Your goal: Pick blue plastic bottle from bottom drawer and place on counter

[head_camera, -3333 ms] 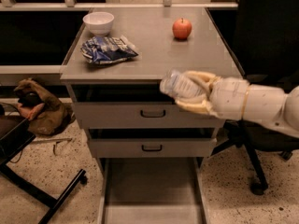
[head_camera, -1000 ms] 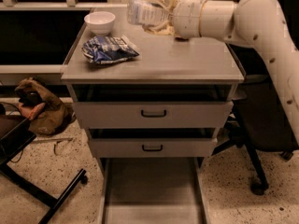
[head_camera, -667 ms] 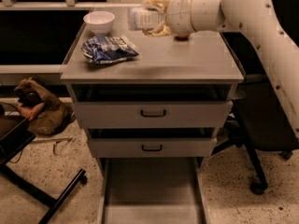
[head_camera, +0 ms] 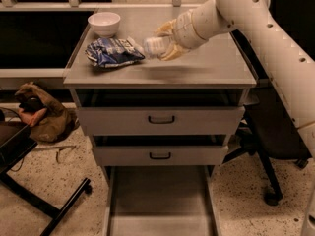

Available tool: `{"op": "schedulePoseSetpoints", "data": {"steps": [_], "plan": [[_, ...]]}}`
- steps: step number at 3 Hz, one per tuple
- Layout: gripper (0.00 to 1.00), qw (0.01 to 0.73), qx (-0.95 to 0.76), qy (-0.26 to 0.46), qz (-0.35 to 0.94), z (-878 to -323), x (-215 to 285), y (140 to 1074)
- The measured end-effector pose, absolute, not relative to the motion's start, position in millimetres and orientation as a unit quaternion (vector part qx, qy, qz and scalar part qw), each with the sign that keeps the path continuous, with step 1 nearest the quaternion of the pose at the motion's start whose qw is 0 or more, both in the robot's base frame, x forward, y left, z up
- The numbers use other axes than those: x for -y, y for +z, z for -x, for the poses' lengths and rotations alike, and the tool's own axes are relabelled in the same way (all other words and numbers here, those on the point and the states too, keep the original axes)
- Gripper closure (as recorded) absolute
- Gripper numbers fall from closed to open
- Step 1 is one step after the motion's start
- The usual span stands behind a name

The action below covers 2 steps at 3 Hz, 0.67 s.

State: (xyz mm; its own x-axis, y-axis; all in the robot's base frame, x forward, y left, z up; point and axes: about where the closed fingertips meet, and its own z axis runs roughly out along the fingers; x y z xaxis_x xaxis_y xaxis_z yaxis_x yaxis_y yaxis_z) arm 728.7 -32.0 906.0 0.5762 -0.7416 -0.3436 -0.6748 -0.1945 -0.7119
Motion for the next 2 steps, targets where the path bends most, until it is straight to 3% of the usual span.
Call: {"op": "schedulePoseSetpoints", "data": {"steps": [2], "plan": [[1.0, 0.369, -0.501, 0.047, 0.781, -725, 41, 866]]}}
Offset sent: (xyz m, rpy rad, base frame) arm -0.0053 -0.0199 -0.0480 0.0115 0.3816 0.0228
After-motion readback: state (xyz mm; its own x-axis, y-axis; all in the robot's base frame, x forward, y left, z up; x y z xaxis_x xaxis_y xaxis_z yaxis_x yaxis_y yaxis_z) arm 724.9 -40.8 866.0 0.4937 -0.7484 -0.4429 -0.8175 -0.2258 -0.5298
